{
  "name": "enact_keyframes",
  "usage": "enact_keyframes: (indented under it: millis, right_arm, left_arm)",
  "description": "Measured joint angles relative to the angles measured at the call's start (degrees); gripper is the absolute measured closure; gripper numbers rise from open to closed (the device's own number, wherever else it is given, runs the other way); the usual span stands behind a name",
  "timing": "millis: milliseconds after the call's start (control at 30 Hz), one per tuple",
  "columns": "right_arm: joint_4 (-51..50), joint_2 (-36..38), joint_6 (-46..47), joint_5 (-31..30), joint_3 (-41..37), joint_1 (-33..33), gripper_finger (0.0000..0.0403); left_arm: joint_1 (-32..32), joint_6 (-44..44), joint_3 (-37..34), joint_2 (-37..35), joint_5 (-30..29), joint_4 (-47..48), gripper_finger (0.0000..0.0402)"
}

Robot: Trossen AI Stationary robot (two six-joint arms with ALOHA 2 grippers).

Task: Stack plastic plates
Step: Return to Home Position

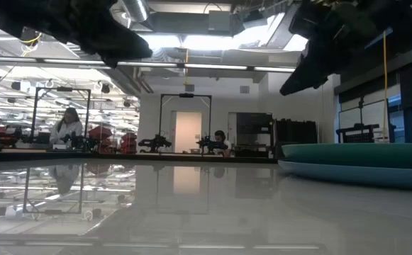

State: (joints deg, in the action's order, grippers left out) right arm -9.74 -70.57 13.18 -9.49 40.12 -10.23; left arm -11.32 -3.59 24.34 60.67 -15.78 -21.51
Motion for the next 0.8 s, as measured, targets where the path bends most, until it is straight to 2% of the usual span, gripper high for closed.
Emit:
enact_keyframes:
  millis: [200, 400, 500, 667, 800]
  right_arm:
    - [7.39, 9.41, -0.1, 5.27, -7.86, 2.36, 0.0364]
    - [13.94, 21.56, 1.41, 6.2, -17.9, 2.38, 0.0398]
    - [16.83, 27.65, 1.49, 7.86, -22.17, 2.38, 0.04]
    - [20.11, 37.97, 1.0, 9.51, -27.55, 2.38, 0.0401]
    - [20.11, 46.16, 0.25, 9.54, -30.86, 2.39, 0.0401]
  left_arm:
    - [2.04, 1.47, -0.64, -13.48, 0.37, 11.18, 0.0293]
    - [2.04, 1.39, -7.05, -26.24, 0.41, 11.78, 0.036]
    - [2.06, 1.52, -10.36, -32.09, 0.29, 12.15, 0.0392]
    - [2.06, 1.43, -13.71, -40.79, 0.29, 13.55, 0.0394]
    - [2.04, 1.41, -14.48, -46.38, 1.0, 20.32, 0.0398]
